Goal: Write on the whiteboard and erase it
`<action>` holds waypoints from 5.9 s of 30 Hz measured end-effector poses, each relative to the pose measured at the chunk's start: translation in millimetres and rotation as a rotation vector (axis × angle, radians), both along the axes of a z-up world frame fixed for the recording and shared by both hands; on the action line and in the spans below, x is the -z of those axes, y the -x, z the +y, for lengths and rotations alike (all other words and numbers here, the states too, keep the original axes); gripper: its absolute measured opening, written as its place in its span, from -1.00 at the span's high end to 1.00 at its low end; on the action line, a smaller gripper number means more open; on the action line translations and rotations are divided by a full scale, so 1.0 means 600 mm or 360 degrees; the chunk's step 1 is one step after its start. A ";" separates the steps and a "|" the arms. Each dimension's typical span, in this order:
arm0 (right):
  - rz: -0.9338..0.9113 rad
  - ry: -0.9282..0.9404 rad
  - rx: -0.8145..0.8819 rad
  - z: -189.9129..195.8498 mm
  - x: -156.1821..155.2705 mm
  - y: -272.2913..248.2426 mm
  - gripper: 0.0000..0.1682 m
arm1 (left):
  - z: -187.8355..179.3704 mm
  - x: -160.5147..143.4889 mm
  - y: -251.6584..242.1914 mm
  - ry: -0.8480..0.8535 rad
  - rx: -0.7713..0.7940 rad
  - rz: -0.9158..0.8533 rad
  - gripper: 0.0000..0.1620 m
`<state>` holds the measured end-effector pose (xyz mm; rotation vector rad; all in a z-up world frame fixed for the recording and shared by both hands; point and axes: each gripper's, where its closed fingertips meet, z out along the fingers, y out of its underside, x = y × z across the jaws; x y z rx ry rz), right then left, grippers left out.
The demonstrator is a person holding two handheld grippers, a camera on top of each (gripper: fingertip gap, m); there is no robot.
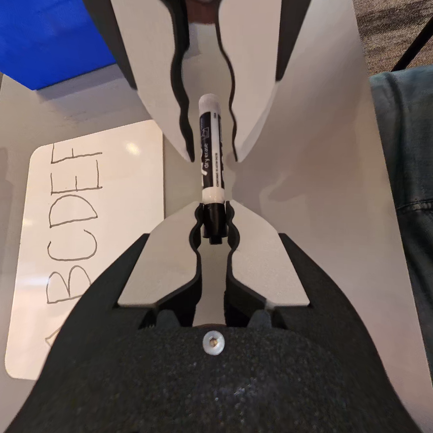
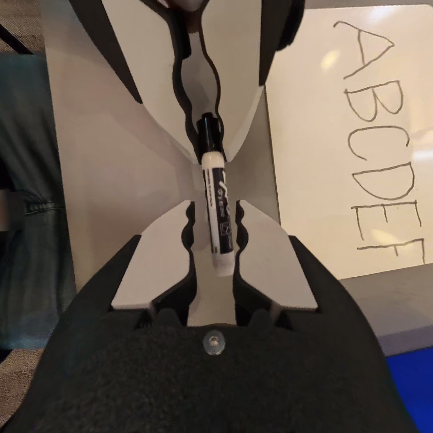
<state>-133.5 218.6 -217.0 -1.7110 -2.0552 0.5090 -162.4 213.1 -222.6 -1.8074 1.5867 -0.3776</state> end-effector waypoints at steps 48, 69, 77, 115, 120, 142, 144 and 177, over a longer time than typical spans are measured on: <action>-0.0246 0.0975 0.2044 0.438 0.092 -0.341 0.78 | -0.038 0.000 0.202 -0.0146 -0.1433 -0.0588 0.17; 0.1085 0.0031 0.0793 0.016 -0.017 -0.083 0.39 | -0.045 0.010 0.187 0.0027 -0.1406 -0.0768 0.22; 0.0826 -0.0295 0.0652 -0.025 0.030 -0.063 0.47 | -0.055 0.014 0.168 0.0092 -0.1303 -0.0773 0.22; 0.1050 0.0087 0.0760 -0.009 -0.007 -0.064 0.40 | 0.293 0.094 0.836 0.0431 -0.2675 -0.0338 -0.57; 0.1075 0.0177 0.0757 -0.008 -0.006 -0.052 0.41 | 0.298 0.093 0.832 0.0384 -0.2593 -0.0303 -0.17; 0.1121 0.0256 0.0764 -0.011 -0.016 -0.058 0.42 | 0.314 0.073 0.805 0.0426 -0.2281 -0.0425 0.03; 0.1124 0.0254 0.0765 -0.010 -0.018 -0.059 0.42 | 0.312 0.077 0.799 0.0478 -0.2249 -0.0459 0.17; 0.1155 0.0317 0.0725 -0.027 -0.036 -0.060 0.43 | 0.238 0.093 0.699 0.0549 -0.1438 0.0402 0.77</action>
